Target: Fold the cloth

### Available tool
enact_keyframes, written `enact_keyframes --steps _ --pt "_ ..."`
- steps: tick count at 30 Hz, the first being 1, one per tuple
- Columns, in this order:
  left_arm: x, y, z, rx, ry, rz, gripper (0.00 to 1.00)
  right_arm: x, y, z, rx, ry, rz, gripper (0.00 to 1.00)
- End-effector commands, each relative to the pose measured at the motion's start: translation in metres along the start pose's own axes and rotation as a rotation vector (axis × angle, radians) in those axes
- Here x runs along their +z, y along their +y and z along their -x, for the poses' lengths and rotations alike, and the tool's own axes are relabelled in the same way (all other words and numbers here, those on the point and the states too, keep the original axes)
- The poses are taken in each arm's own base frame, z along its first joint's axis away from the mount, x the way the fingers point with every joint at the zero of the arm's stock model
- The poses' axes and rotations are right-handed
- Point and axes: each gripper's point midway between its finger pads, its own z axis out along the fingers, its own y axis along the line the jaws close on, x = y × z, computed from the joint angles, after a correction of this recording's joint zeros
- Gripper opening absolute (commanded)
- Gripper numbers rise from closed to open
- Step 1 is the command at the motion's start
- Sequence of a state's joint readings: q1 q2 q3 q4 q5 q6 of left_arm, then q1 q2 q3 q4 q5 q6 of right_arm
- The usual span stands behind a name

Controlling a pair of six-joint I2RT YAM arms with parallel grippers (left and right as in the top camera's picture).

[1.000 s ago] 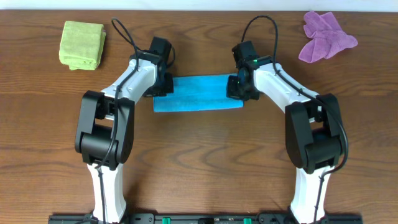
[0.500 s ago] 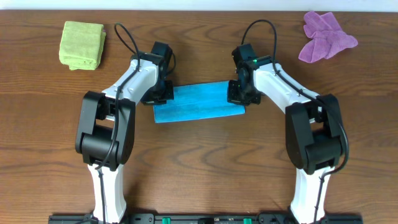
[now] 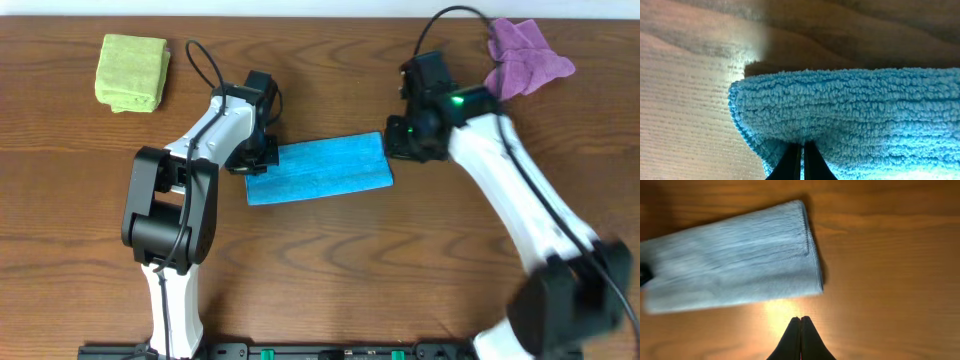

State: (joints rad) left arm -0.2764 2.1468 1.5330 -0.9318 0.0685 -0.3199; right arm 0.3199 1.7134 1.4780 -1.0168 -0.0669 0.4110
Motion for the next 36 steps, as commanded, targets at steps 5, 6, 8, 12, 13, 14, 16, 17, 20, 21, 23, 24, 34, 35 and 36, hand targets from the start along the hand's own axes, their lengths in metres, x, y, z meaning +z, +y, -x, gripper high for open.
enact_keyframes --steps 5,6,8,12,13,14,16,17,20,21,23,24,34,35,36 --pt "0.023 -0.008 -0.029 0.018 0.066 0.036 0.06 -0.087 -0.016 -0.002 -0.062 -0.17 0.035 0.02" --pt "0.026 -0.01 -0.032 0.026 0.06 0.035 0.06 -0.097 -0.019 -0.003 -0.066 -0.194 0.039 0.02" --pt "0.032 -0.011 -0.039 0.033 0.055 0.036 0.06 -0.116 -0.023 -0.004 -0.089 -0.244 0.044 0.02" --pt "0.04 -0.007 -0.05 0.031 0.066 0.042 0.06 -0.136 -0.023 -0.012 -0.204 -0.274 0.102 0.02" --pt "0.04 -0.006 -0.051 0.029 0.067 0.042 0.06 -0.133 -0.022 -0.013 -0.211 -0.263 0.138 0.01" --pt "0.039 -0.006 -0.05 0.028 0.066 0.041 0.06 -0.129 -0.024 -0.012 -0.208 -0.257 0.17 0.02" --pt "0.036 -0.008 -0.05 0.028 0.061 0.031 0.06 -0.115 -0.031 -0.009 -0.171 -0.252 0.265 0.02" --pt "0.033 -0.009 -0.049 0.029 0.053 0.028 0.06 -0.106 -0.033 -0.009 -0.16 -0.253 0.343 0.1" --pt "0.02 -0.012 -0.044 0.032 0.012 0.008 0.06 -0.076 -0.037 -0.015 -0.108 -0.243 0.577 0.49" --pt "0.013 -0.014 -0.041 0.033 -0.01 -0.002 0.06 -0.062 -0.038 -0.019 -0.08 -0.223 0.659 0.66" --pt "0.005 -0.017 -0.038 0.046 -0.039 -0.015 0.06 -0.037 -0.04 -0.025 -0.051 -0.175 0.706 0.76" --pt "0.002 -0.018 -0.037 0.062 -0.052 -0.015 0.06 -0.026 -0.041 -0.026 -0.037 -0.147 0.711 0.79" --pt "-0.002 -0.018 -0.037 0.103 -0.086 0.046 0.06 0.069 -0.035 -0.022 -0.036 -0.022 0.735 0.86" --pt "-0.002 -0.018 -0.037 0.103 -0.087 0.046 0.06 0.078 -0.035 -0.018 -0.026 -0.03 0.724 0.86" --pt "-0.002 -0.018 -0.037 0.103 -0.087 0.046 0.06 0.084 -0.036 -0.014 -0.017 -0.038 0.715 0.85"
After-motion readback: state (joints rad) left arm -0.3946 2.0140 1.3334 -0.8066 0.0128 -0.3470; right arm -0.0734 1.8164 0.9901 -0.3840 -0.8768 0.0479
